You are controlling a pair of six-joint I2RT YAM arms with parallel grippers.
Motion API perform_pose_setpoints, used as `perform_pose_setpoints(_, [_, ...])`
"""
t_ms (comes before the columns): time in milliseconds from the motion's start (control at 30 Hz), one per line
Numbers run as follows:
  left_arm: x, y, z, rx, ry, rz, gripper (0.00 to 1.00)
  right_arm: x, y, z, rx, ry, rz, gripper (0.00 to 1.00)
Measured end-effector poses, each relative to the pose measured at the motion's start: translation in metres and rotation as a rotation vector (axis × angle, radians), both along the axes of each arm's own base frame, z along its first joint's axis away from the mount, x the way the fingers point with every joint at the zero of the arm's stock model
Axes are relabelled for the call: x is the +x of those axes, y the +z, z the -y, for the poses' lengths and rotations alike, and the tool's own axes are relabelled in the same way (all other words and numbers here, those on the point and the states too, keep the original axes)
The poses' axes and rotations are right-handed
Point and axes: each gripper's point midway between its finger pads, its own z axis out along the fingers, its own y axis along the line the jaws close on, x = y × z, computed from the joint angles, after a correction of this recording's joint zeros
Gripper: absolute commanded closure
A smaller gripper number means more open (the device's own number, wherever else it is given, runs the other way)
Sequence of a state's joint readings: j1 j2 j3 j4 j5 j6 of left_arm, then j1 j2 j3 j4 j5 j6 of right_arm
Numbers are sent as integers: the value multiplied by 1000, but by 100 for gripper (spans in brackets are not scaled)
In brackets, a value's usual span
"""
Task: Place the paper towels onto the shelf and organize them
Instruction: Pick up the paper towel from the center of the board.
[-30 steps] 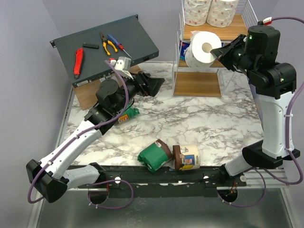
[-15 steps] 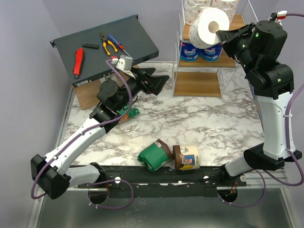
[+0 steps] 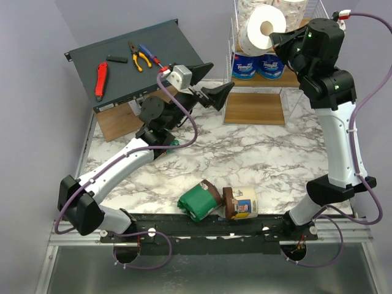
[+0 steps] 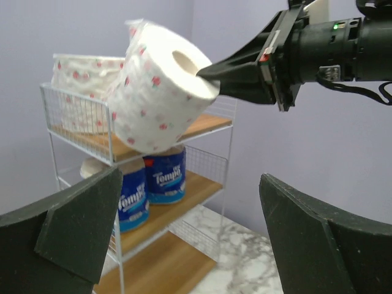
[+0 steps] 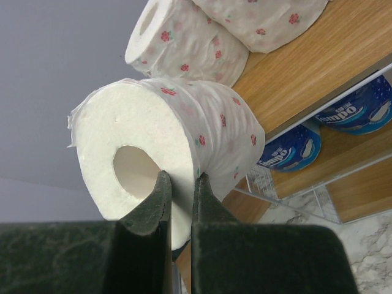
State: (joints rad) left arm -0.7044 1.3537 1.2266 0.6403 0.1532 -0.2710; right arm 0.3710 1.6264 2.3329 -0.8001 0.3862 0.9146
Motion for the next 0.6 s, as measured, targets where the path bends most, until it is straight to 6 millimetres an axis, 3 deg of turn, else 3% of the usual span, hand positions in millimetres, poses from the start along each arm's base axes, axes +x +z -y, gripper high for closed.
perform_pose_setpoints(167, [10,16,19,62,87,170,1,11,-10,-1,2,-11,-22,99])
perform_pose_setpoints(367, [30,32,36,152,228,325,2,13,-1,2,15,-31,11,99])
perform_pose_setpoints(600, [57,42,44,211,339,420,1,18,5,2,28,-35,38,99])
